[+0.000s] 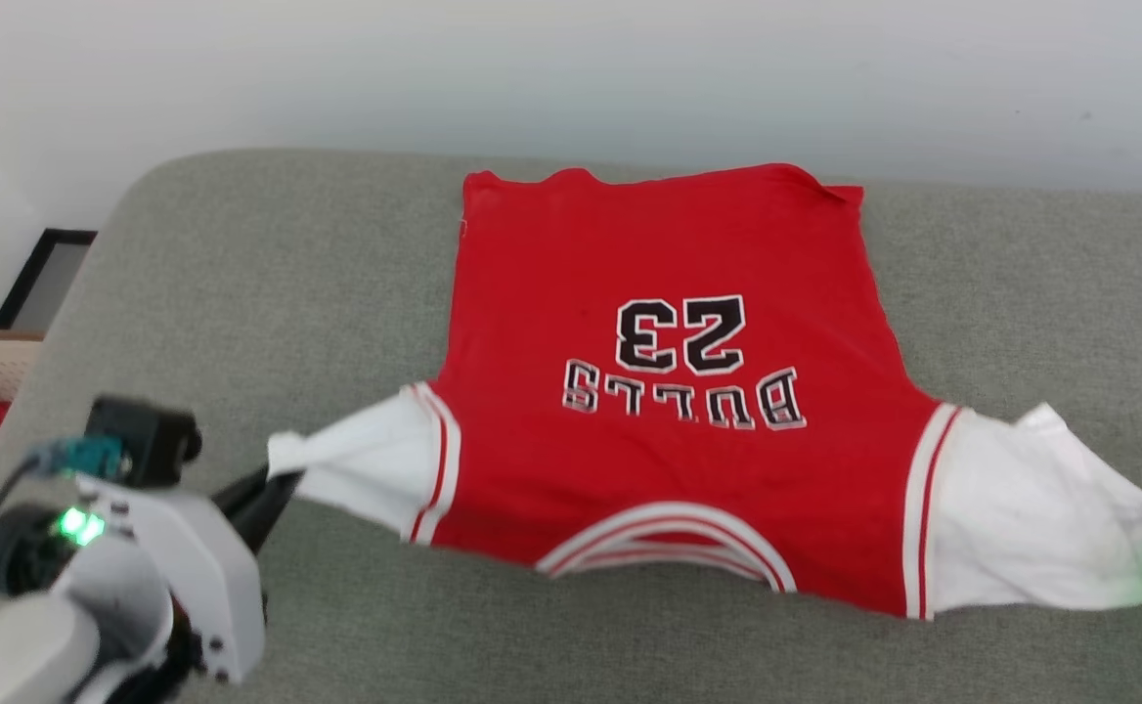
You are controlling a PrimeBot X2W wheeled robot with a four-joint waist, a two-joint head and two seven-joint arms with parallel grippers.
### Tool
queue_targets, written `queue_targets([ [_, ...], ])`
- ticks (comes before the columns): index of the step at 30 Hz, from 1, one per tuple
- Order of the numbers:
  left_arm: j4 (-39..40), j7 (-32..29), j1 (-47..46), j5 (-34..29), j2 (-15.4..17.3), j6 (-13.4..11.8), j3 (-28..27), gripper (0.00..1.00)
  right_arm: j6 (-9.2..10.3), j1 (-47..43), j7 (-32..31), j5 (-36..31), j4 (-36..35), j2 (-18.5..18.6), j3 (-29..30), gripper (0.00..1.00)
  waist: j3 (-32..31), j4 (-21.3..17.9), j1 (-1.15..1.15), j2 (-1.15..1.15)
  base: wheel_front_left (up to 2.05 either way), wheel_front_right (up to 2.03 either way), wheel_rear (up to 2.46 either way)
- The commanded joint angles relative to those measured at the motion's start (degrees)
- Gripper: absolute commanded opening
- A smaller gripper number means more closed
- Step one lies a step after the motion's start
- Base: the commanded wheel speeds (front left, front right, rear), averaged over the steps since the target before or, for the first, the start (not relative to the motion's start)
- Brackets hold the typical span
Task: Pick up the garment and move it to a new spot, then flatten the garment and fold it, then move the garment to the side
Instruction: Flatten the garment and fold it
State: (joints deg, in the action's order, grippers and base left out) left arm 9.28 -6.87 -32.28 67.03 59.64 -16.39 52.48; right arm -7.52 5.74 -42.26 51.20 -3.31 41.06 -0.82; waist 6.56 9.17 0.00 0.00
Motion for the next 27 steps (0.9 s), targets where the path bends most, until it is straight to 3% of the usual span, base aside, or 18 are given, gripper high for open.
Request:
queue_targets([
  [1,2.04,0.38,2.3,0.39,1.39,-1.88,0.11,0.0,0.05,-2.46,-1.36,-1.21,-2.06,-1.03,2.44,0.0,0.45,0.03,0.0,0.0,0.0,0.0,0.0],
  [6,5.73,3.03,7.99,1.38,3.37,-5.45,0.96,0.0,0.06,-8.9,-4.77,-4.65,-6.83,-4.54,7.28,0.0,1.45,0.49,0.0,0.0,0.0,0.0,0.0],
  [11,4.5,5.34,11.3,0.78,1.54,-5.87,2.77,0.0,0.05,-12.17,-4.69,-9.68,-7.65,-7.48,7.47,0.0,2.56,1.06,0.0,0.0,0.0,0.0,0.0],
  [19,-2.73,8.51,12.36,-0.18,-4.35,-3.54,4.56,0.0,0.05,-9.79,-0.65,-15.33,-2.1,-9.72,1.28,0.0,4.11,1.81,0.0,0.0,0.0,0.0,0.0],
  [27,-7.49,9.35,10.49,-1.18,-8.13,-1.21,5.34,0.0,0.07,-5.48,5.67,-16.83,10.17,-9.95,-5.66,0.0,5.03,2.77,0.0,0.0,0.0,0.0,0.0],
])
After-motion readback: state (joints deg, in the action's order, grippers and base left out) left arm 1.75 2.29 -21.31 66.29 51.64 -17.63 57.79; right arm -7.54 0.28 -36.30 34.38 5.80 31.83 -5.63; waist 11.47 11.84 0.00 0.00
